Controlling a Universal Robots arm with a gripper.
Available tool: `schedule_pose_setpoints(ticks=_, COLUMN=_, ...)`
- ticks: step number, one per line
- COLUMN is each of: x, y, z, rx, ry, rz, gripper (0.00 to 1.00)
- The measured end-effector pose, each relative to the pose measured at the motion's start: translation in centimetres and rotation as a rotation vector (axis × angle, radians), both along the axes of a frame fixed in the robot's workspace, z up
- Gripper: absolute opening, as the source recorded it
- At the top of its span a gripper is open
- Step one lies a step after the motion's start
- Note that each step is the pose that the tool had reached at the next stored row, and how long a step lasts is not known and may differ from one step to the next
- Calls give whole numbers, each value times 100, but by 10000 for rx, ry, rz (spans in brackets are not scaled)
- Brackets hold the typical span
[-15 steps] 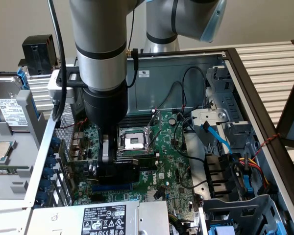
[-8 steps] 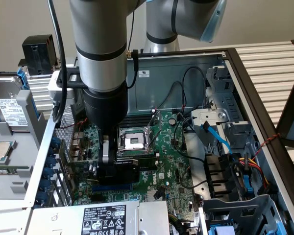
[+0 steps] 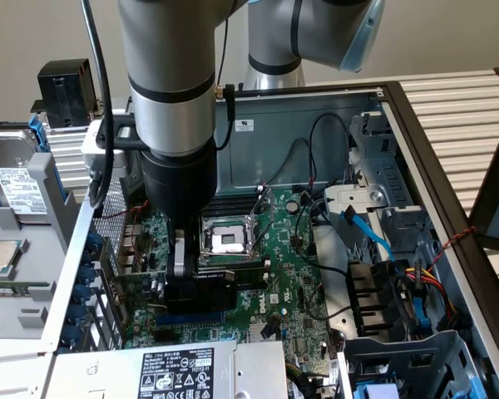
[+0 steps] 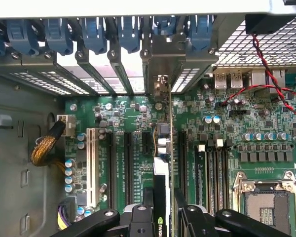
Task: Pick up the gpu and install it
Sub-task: 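Insert the gpu into the slot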
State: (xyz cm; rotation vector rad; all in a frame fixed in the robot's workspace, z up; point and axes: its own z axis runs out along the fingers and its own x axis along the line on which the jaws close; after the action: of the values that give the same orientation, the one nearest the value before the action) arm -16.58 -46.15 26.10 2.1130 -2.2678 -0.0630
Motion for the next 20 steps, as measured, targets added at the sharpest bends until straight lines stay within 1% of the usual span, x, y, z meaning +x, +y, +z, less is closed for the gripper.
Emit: schedule_pose_setpoints(ticks=20, x=0, y=3, z=-28, rx=-5, ry=2, rz=-1, gripper=27)
